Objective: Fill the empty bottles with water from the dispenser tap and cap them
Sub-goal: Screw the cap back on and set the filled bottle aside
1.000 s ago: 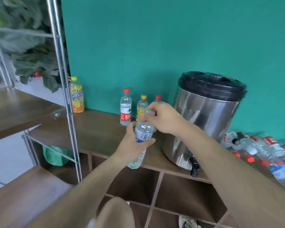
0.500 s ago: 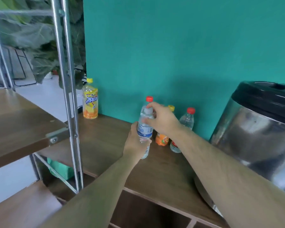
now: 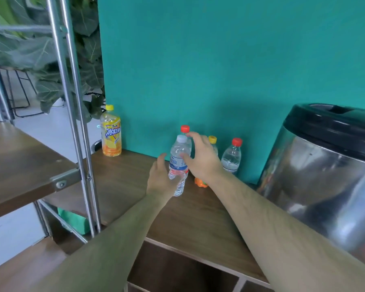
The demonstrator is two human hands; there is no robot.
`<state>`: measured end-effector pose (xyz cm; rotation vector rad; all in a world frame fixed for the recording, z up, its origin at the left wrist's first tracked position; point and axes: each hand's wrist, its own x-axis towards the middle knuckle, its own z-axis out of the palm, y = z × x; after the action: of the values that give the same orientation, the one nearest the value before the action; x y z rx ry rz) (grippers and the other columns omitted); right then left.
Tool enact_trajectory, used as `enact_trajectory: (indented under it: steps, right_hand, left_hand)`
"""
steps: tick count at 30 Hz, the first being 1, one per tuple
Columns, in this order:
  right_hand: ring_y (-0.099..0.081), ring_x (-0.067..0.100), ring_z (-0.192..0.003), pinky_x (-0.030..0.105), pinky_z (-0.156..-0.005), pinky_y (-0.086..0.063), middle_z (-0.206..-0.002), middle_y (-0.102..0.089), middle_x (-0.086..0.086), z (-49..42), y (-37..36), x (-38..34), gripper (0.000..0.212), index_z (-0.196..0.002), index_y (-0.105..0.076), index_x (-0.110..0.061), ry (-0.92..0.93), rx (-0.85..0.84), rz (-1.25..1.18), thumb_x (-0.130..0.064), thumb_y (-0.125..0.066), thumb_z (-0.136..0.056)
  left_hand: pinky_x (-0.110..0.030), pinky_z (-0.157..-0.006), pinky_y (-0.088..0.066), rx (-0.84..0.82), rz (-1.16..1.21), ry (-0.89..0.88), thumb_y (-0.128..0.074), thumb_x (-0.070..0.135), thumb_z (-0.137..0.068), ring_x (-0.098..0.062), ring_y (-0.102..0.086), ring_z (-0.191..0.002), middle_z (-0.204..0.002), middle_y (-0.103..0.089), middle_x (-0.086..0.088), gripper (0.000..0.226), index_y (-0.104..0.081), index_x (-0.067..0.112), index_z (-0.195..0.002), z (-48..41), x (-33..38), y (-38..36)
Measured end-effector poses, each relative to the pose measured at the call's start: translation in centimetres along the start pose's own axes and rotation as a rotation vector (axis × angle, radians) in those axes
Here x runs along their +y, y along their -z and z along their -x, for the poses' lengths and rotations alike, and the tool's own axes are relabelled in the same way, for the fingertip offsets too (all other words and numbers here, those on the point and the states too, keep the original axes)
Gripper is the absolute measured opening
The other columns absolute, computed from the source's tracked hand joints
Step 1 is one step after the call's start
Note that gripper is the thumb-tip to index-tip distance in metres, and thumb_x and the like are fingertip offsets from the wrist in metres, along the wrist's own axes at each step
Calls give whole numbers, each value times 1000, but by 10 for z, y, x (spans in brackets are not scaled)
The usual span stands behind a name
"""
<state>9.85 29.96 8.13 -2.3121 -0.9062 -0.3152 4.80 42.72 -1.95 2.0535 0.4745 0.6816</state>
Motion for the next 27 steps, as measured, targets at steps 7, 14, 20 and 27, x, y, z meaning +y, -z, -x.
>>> enact_trajectory:
  steps: [7,14,20,27]
  right_hand:
    - [-61,22,-99,44,-82,-53,-108,-62,0,86,58,-27,22,-120,-61,-18,130,162,15,-32,-60,-103]
    - [-61,13,-80,39,-72,-54,-96,-59,-12,215,152,-16,15,-110,-63,-23,80,291,62,-35,-57,-104]
    - [-56,9,-82,38,-77,-53,-101,-61,-12,321,222,54,17,-115,-63,-23,-212,407,77,-34,-58,-104]
    - [-64,17,-99,41,-85,-54,-111,-65,-7,420,270,143,22,-120,-62,-24,-518,549,108,-36,-57,-102]
  left_hand:
    - [-42,-86,-46,104,-181,-375,-72,25,-91,-26,-56,-103,-113,-63,-1,33,-59,17,-120,72,62,37]
    - [-37,-82,-48,2,-104,-695,-65,27,-91,-19,-56,-96,-104,-62,1,26,-63,15,-113,171,160,27]
    - [-44,-96,-51,-194,-129,-877,-70,29,-94,-22,-60,-113,-121,-66,0,38,-62,17,-128,243,232,-53]
    - [-47,-93,-50,-446,-172,-1029,-72,25,-90,-30,-60,-118,-129,-66,-2,43,-62,18,-131,296,291,-186]
